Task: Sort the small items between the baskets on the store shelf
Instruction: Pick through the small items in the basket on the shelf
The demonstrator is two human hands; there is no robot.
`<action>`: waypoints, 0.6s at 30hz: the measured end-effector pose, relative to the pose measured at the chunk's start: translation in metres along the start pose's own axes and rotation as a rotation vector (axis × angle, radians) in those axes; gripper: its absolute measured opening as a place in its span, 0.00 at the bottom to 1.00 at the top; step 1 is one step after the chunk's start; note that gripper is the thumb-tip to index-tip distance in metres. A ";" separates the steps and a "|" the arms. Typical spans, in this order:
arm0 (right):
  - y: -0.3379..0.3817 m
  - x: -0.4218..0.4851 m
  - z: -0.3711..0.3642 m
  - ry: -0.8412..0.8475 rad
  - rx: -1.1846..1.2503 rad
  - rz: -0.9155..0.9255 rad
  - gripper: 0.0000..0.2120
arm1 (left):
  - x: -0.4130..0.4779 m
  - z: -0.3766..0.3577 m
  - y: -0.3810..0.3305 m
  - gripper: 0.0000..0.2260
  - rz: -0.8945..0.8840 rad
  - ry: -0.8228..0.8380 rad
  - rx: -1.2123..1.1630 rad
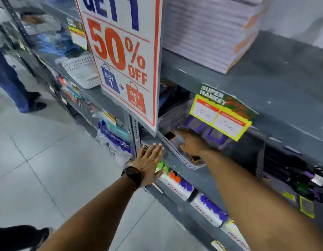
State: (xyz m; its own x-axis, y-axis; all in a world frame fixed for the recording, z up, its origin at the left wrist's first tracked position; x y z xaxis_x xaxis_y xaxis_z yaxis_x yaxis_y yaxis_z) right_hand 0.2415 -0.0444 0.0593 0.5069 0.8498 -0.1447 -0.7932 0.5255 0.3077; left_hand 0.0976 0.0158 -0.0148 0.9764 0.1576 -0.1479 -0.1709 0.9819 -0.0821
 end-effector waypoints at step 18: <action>0.004 0.044 -0.007 0.118 -0.309 0.039 0.15 | 0.005 -0.027 -0.037 0.34 -0.115 0.011 -0.005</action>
State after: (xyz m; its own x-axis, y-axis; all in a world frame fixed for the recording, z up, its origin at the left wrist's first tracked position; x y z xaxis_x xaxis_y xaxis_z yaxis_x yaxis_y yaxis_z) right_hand 0.2583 -0.0047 0.0478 0.4459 0.8590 -0.2515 -0.8853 0.4647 0.0179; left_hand 0.1048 -0.0223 -0.0391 0.9881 0.0423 -0.1477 -0.0581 0.9929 -0.1041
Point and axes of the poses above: each hand's wrist, its own x-axis towards the middle knuckle, its own z-axis out of the back of the hand, y = z × x, the point moved 10 cm from there along x, towards the middle knuckle, and after that the axes turned 2 degrees about -x, right-handed, at the moved point
